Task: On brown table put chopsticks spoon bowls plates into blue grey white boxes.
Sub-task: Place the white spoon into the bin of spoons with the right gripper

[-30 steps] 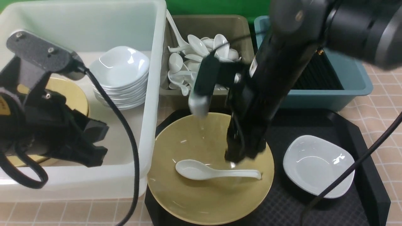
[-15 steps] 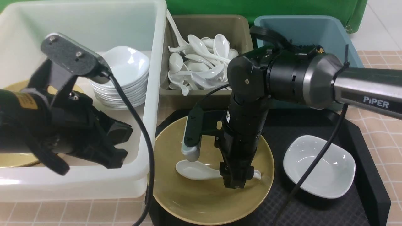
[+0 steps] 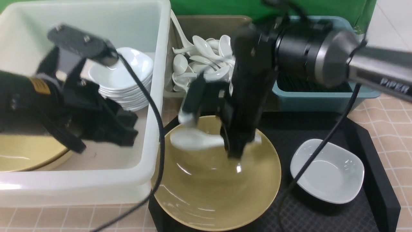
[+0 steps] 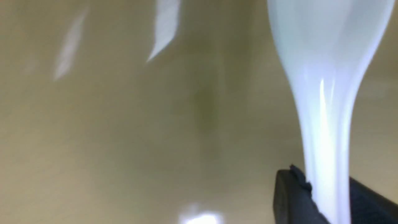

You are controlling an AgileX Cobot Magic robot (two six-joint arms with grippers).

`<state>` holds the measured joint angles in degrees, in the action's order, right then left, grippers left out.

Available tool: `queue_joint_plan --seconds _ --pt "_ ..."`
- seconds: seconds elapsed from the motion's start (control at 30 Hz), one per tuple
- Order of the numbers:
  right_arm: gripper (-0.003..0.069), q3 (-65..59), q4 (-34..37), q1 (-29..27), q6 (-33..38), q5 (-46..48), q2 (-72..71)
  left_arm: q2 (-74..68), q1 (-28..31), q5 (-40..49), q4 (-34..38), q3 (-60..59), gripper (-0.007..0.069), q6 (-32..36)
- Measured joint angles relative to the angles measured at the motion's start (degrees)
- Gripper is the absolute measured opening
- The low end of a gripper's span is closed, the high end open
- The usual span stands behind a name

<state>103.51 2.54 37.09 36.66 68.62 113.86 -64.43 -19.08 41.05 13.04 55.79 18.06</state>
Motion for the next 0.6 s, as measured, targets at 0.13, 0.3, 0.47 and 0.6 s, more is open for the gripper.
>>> queue_joint_plan --seconds 0.13,0.3,0.47,0.6 --pt "0.0148 7.74 -0.62 -3.85 -4.98 -5.78 -0.16 -2.03 3.15 0.0 -1.41 4.94 0.0001 -2.4" --pt "0.0148 11.66 -0.73 -7.9 -14.27 -21.71 1.84 -7.31 7.51 0.0 0.89 8.89 0.0001 -2.23" --pt "0.0181 11.78 -0.73 -10.1 -20.18 -36.56 7.18 -14.04 8.24 1.85 7.68 12.78 0.0001 2.88" --pt "0.0314 11.78 -0.67 -10.22 -22.15 -38.12 9.5 -15.88 7.1 2.34 9.76 14.52 0.0001 6.22"
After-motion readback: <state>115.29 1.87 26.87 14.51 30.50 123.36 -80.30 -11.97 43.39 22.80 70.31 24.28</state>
